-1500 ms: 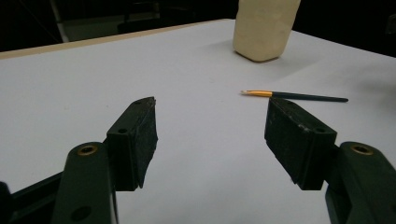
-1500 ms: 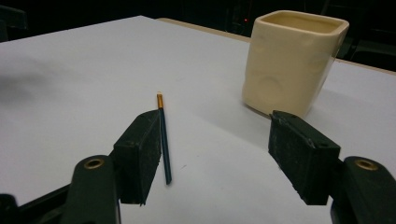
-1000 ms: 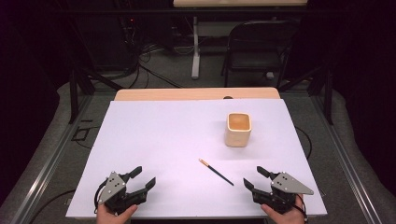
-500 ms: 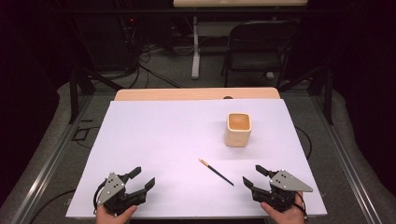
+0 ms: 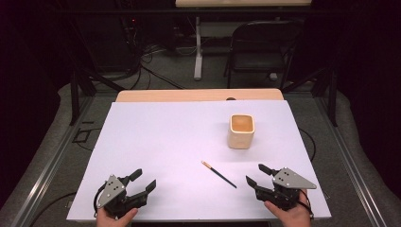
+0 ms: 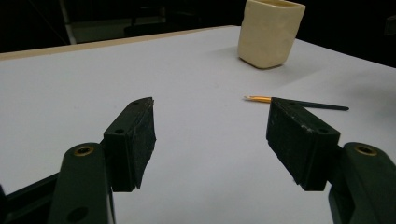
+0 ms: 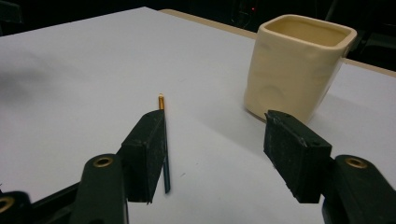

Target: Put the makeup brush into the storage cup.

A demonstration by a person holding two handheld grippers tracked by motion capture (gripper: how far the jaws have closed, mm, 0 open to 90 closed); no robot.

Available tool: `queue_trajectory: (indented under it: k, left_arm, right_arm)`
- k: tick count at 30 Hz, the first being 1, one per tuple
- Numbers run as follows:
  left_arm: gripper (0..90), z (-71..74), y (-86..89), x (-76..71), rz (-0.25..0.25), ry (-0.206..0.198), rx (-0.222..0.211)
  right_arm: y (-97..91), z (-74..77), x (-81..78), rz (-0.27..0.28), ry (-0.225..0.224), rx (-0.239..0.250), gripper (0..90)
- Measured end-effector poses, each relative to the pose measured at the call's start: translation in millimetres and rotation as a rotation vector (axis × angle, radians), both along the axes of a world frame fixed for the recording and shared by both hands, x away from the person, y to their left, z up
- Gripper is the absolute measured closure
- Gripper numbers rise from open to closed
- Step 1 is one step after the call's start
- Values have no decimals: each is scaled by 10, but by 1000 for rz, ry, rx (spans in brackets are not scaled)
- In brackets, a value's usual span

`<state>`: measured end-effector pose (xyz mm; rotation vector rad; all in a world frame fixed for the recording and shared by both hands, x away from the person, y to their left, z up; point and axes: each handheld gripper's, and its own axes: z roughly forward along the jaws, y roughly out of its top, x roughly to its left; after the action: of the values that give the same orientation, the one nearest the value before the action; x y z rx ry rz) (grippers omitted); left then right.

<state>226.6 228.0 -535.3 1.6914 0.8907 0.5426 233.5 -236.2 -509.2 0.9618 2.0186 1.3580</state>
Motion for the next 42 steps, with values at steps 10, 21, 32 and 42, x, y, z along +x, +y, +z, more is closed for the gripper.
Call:
queue_trajectory:
  k: [10, 21, 32, 42]
  left_arm:
    - [330, 3, 2, -9, -4, 2, 3]
    - [330, 1, -9, -9, -10, 6, 5]
    - [330, -2, -17, -8, -18, 11, 10]
    - [331, -3, -23, -9, -21, 15, 13]
  right_arm:
    - [57, 206, 124, 11, 22, 17, 405]
    - [48, 325, 175, 17, 39, -15, 408]
    - [38, 425, 276, 32, 117, -53, 435]
    - [65, 526, 396, 42, 181, -113, 440]
